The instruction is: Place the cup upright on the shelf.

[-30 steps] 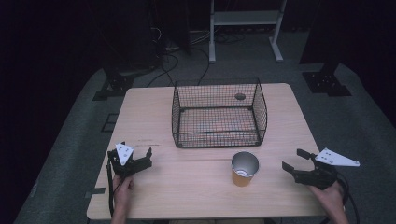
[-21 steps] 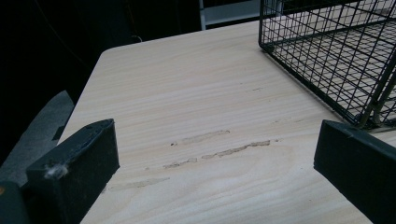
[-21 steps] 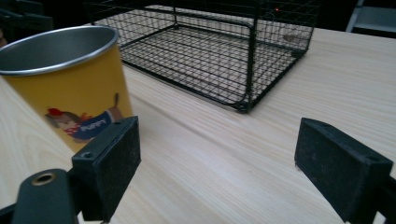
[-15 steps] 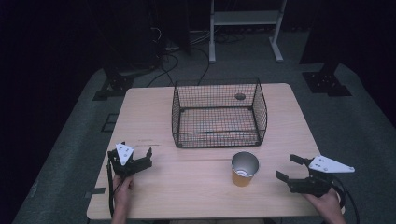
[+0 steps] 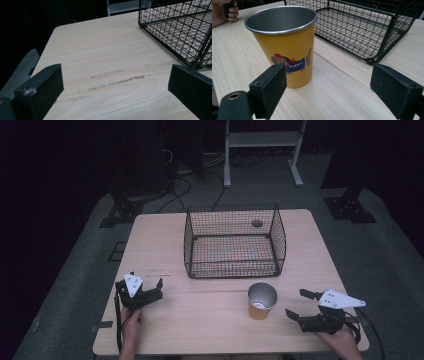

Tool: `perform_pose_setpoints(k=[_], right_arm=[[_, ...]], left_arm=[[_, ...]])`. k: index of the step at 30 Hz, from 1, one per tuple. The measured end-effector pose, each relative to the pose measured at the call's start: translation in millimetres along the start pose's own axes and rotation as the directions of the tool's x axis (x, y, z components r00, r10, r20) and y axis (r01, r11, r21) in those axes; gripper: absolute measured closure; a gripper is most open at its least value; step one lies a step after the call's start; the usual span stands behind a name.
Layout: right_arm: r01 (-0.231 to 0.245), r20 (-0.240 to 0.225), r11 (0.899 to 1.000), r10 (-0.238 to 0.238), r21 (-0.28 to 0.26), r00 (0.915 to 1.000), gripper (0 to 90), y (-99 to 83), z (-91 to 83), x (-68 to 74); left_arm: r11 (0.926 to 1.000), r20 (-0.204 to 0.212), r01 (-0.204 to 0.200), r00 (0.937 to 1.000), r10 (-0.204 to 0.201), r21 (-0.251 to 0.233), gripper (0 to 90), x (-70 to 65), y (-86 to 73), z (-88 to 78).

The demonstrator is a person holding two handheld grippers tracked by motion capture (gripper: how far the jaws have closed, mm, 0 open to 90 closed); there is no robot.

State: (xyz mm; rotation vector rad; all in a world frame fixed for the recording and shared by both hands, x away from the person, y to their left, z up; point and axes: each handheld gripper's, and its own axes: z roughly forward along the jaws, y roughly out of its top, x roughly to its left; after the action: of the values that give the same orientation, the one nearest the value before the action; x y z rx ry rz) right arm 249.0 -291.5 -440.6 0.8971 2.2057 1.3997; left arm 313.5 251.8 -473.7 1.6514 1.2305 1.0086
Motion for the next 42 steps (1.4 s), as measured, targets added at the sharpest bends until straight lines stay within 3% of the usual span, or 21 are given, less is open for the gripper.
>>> perform_pose_setpoints(k=[20, 42], right_arm=[[0.059, -0.094, 0.997, -0.055, 0.04, 0.994, 10.3, 10.2, 24.7, 29.7], [0.088, -0.096, 0.994, -0.082, 0.063, 0.992, 9.3, 22.8, 54.8, 38.6]], left_arm=[[1.0, 0.0, -0.003, 1.0, 0.003, 0.001, 0.0, -0.2, 0.0, -0.1], [1.0, 0.0, -0.007, 1.0, 0.007, 0.001, 0.0, -0.4, 0.0, -0.1]])
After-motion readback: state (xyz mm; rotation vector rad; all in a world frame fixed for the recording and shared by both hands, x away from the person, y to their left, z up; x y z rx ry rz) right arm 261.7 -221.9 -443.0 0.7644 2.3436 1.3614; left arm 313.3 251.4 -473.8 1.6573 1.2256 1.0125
